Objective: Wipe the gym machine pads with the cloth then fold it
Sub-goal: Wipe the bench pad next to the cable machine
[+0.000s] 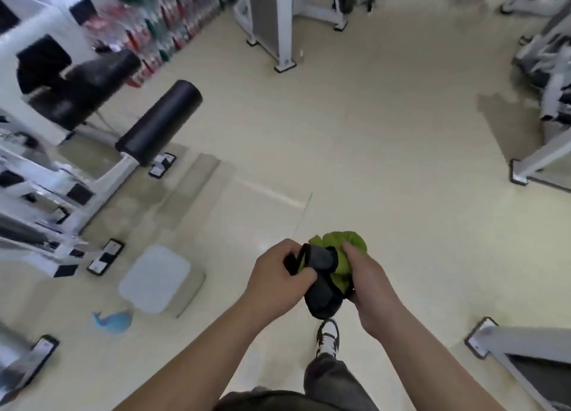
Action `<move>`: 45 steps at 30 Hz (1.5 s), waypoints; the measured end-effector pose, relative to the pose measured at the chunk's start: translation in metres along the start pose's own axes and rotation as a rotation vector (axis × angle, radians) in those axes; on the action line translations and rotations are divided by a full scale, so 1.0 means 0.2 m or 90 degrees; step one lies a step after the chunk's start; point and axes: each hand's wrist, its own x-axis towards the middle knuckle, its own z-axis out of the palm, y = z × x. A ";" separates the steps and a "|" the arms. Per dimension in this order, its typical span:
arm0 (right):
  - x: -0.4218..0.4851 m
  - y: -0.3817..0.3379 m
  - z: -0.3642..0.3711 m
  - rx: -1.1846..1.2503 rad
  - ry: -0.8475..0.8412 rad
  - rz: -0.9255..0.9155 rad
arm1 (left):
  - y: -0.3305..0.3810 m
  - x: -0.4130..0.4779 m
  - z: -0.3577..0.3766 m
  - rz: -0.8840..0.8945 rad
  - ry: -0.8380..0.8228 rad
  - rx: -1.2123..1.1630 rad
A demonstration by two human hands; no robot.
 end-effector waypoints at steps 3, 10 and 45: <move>0.24 -0.27 0.13 -0.094 -0.090 -0.026 | 0.12 0.20 -0.12 -0.014 0.124 -0.052; 0.62 -0.72 0.65 -0.265 -0.254 -0.020 | 0.28 0.52 -0.49 -0.057 0.318 -0.197; 2.93 -3.17 2.49 -0.358 -0.558 0.008 | 1.28 3.45 -2.08 -0.053 0.393 -0.642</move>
